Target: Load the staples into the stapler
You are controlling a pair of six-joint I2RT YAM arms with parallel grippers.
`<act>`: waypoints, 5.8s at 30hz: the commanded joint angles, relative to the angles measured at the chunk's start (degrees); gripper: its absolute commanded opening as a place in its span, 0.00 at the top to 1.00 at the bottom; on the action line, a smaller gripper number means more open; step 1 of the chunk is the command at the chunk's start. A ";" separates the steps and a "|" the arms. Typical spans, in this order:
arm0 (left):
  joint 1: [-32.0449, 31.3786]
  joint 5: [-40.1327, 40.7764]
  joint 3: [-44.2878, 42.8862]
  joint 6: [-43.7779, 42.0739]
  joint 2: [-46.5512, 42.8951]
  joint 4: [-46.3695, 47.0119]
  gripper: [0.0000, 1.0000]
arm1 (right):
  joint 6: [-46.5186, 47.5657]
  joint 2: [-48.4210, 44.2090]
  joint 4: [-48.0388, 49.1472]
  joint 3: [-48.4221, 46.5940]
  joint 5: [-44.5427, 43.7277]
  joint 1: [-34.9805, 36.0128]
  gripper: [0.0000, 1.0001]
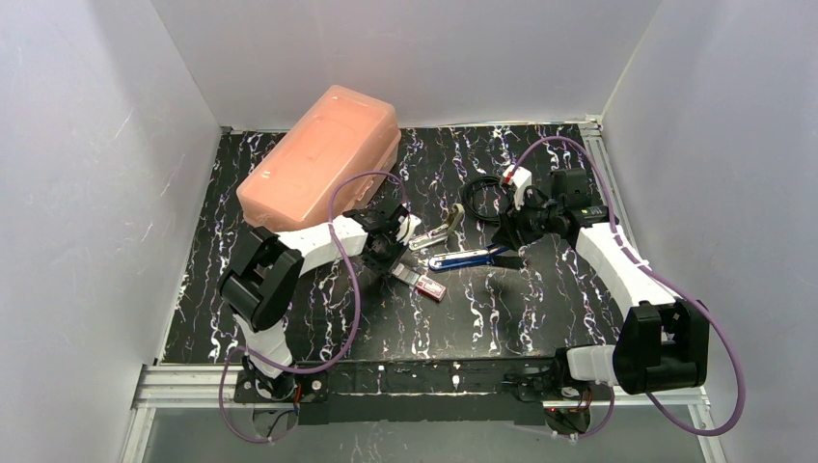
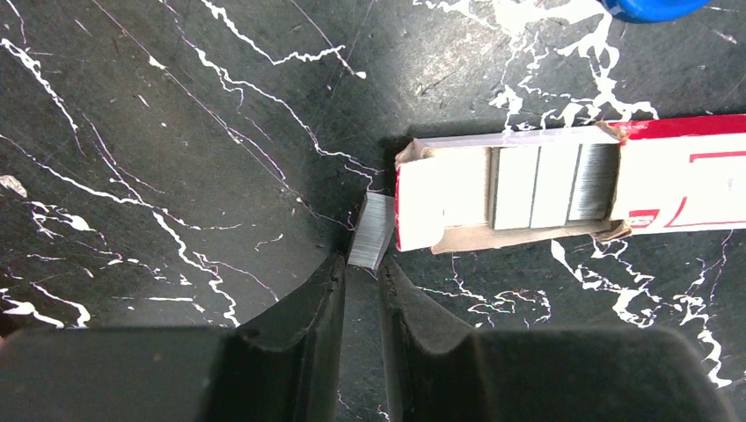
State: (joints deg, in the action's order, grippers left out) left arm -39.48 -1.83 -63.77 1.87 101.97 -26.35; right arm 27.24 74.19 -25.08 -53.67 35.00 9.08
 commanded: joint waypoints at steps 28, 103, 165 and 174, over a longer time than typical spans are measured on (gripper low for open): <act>3.80 -3.18 5.30 -1.61 -9.47 -0.77 0.96 | -1.16 0.20 0.46 -6.42 4.10 3.52 0.42; 4.15 -65.51 -30.88 -11.80 -2.09 -35.83 1.00 | 44.06 -1.68 -26.75 -25.06 4.91 34.39 0.68; 9.93 -54.13 -27.46 -18.06 -12.50 -24.20 0.39 | 12.17 -5.73 -11.65 -14.24 16.01 26.48 0.89; 10.57 -43.78 -16.32 -27.90 -25.41 -6.04 0.19 | -32.84 1.66 18.84 -4.88 25.62 18.69 0.86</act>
State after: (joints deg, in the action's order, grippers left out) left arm -28.62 -50.04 -80.07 -18.90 78.30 -38.83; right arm 19.55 72.79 -24.10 -60.71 53.80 30.26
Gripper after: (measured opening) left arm 0.797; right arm 0.139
